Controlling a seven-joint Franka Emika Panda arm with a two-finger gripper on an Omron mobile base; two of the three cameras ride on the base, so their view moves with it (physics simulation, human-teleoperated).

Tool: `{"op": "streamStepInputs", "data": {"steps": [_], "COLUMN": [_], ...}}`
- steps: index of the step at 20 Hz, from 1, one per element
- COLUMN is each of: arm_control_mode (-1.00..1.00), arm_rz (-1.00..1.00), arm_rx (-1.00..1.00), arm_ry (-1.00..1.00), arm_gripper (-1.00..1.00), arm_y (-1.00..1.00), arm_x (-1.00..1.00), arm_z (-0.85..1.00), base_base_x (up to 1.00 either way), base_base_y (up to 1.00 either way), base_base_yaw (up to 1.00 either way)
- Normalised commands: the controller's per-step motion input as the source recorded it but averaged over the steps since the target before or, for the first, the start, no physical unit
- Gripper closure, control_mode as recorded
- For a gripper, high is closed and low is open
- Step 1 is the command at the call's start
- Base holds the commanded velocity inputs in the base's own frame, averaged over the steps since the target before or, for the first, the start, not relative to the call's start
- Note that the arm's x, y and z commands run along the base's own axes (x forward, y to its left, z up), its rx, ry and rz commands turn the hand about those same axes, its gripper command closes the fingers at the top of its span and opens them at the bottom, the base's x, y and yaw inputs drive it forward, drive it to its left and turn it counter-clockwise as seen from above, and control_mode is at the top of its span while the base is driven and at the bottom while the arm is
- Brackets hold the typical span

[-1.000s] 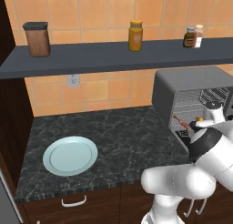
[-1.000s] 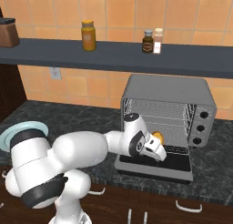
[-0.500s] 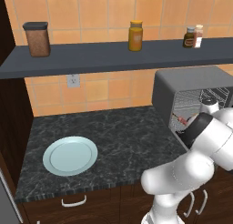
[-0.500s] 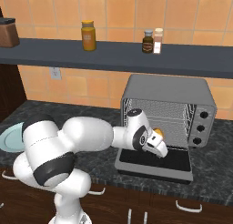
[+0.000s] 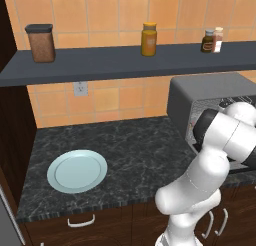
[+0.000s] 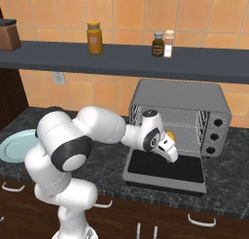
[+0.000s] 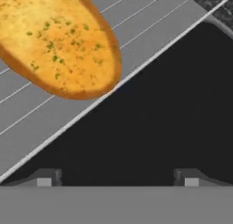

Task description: Pick up the kebab skewer and baguette bread, and place them inside the toaster oven. Close the toaster oven door and start by setting the timer.

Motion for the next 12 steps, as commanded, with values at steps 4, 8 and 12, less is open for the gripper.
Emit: {"op": "streamStepInputs", "data": {"steps": [4, 8, 12], "arm_control_mode": [-1.0, -1.0, -1.0], "arm_rz": [-0.09, -0.09, -0.09], "arm_rx": [0.09, 0.07, 0.05], "arm_ry": [0.0, 0.0, -0.01], "arm_gripper": [-1.0, -1.0, -1.0], "arm_y": [0.0, 0.0, 0.0], "arm_x": [0.41, 0.31, 0.14], "arm_z": [0.0, 0.0, 0.0], "base_base_x": [0.0, 0.0, 0.0], "base_base_y": [0.0, 0.0, 0.0], "base_base_yaw": [0.0, 0.0, 0.0]}}
